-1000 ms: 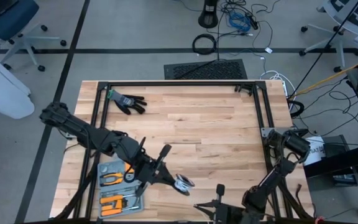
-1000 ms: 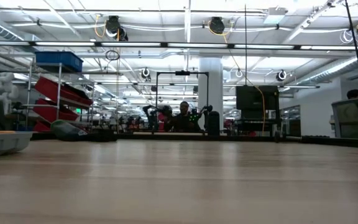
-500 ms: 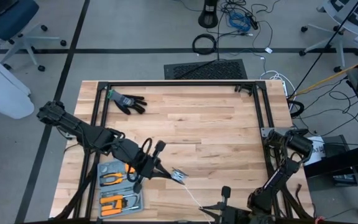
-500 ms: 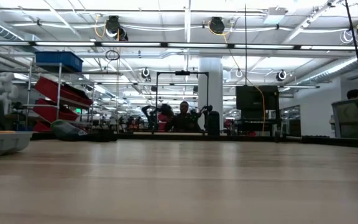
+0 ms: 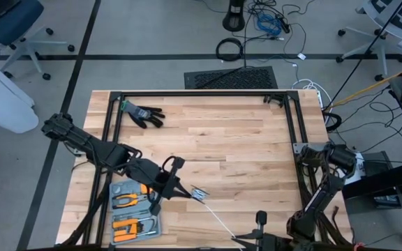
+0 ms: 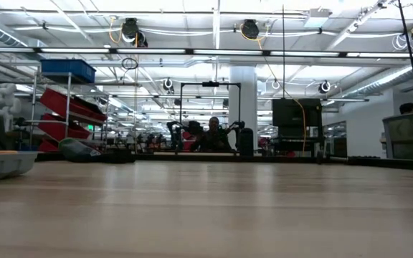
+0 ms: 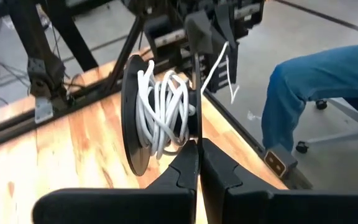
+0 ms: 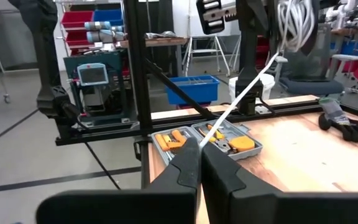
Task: Coil cords
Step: Coil the white cable wire into the spool
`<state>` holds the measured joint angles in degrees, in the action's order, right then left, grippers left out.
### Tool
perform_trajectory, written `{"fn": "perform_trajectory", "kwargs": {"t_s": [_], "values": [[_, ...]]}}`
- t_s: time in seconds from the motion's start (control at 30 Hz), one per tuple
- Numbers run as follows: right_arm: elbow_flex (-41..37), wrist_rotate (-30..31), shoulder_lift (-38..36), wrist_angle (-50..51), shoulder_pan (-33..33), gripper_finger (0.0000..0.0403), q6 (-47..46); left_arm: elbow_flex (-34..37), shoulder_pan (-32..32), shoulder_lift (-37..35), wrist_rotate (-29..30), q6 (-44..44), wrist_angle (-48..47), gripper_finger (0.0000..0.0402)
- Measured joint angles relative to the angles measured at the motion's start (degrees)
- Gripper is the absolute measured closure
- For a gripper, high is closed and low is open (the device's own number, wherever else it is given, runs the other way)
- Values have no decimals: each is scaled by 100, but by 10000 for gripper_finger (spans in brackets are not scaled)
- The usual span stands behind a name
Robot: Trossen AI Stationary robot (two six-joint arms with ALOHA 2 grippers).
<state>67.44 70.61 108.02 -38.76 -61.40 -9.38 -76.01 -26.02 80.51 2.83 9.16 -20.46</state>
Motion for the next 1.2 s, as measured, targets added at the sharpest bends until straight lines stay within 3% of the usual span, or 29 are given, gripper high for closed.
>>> {"fn": "perform_trajectory", "kwargs": {"t_s": [0.47, 0.93, 1.07, 1.2], "values": [[-2, -432, -417, 788, -70, 402, -500, 0, -314, 2, 99, -504, -327, 395], [-2, -508, -913, 900, 63, 401, 696, 0, -452, 2, 238, -736, -502, 395], [-2, -446, -923, 1037, 63, 360, 885, 0, -455, 2, 258, -739, -687, 395], [-2, 119, -923, 1562, 243, 296, 824, 0, -450, 2, 478, -735, -753, 395]]}}
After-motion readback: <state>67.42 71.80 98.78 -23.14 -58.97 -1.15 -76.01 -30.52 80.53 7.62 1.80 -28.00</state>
